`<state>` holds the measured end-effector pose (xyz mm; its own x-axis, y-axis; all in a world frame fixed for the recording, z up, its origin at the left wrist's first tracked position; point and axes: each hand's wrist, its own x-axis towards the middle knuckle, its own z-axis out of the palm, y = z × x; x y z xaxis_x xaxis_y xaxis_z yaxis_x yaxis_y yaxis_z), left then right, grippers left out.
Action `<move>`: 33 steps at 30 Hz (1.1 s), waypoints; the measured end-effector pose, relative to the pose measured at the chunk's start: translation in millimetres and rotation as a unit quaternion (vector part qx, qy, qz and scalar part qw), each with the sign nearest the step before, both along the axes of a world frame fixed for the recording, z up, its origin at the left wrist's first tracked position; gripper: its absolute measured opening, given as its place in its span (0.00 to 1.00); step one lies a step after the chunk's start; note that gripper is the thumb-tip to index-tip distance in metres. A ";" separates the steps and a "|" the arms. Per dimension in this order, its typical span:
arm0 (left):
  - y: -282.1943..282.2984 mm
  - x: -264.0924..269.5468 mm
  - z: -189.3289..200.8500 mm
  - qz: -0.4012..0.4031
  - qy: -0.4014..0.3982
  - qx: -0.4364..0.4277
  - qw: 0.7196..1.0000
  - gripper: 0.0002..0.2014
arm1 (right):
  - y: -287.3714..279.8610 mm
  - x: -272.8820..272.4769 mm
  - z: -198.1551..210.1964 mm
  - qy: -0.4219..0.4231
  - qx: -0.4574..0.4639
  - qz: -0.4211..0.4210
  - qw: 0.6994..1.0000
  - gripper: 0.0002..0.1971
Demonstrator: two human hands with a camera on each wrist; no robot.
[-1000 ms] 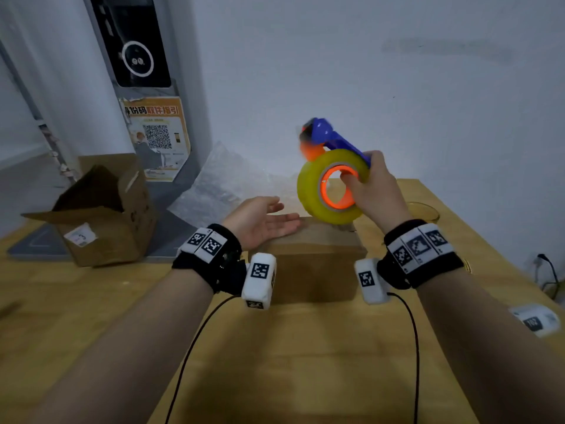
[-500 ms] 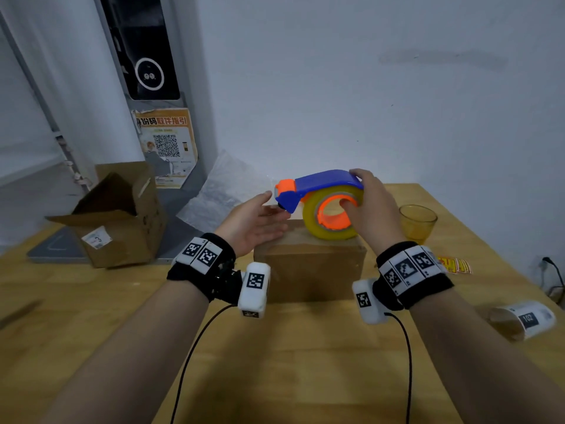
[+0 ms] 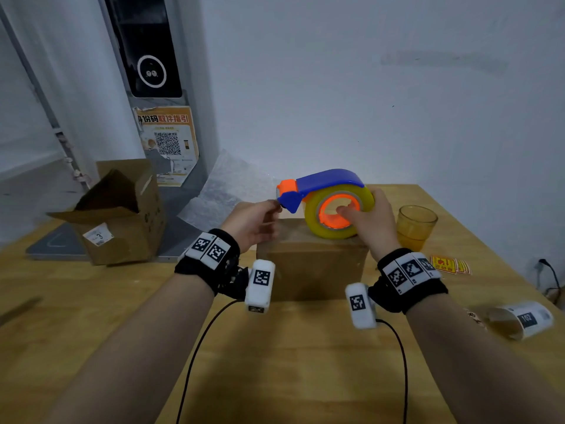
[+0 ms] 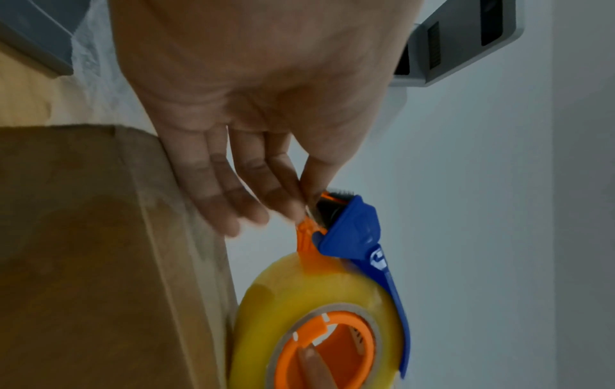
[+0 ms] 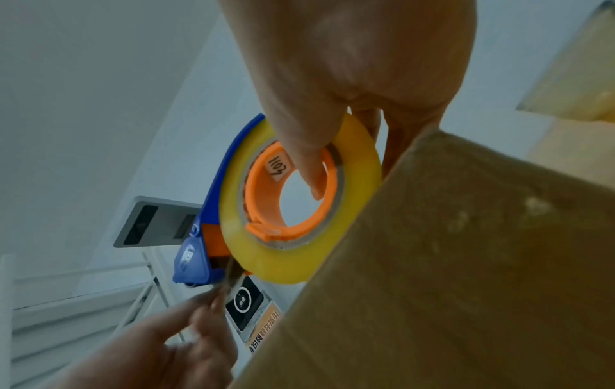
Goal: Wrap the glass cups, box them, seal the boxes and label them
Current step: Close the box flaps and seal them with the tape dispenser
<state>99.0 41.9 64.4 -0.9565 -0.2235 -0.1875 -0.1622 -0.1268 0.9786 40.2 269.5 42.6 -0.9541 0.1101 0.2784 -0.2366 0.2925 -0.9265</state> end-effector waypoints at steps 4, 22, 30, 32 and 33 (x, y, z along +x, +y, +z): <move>-12.0 -1.3 -5.7 0.037 0.000 -0.085 0.996 0.04 | -4.4 2.5 -0.9 0.006 0.009 -0.002 1.000 0.18; -101.8 27.5 -48.4 0.134 -0.008 -0.086 0.987 0.11 | 12.5 -7.7 4.1 0.062 0.018 -0.080 0.995 0.19; -89.2 22.3 -76.7 0.151 -0.019 -0.048 0.987 0.10 | 13.5 -7.1 -9.5 0.056 -0.034 -0.073 0.995 0.12; -86.2 19.9 -82.4 0.153 -0.021 -0.059 0.986 0.11 | 14.4 -6.3 -9.6 0.057 -0.031 -0.071 0.995 0.13; -84.8 19.0 -85.7 0.150 -0.024 -0.063 0.986 0.11 | 14.5 -5.9 -9.6 0.057 -0.029 -0.070 0.995 0.13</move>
<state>118.0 -43.0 -21.3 -0.8345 -0.5195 -0.1837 -0.1825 -0.0539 0.9817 34.3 284.0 33.0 -0.8903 0.2598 0.3739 -0.3025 0.2763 -0.9122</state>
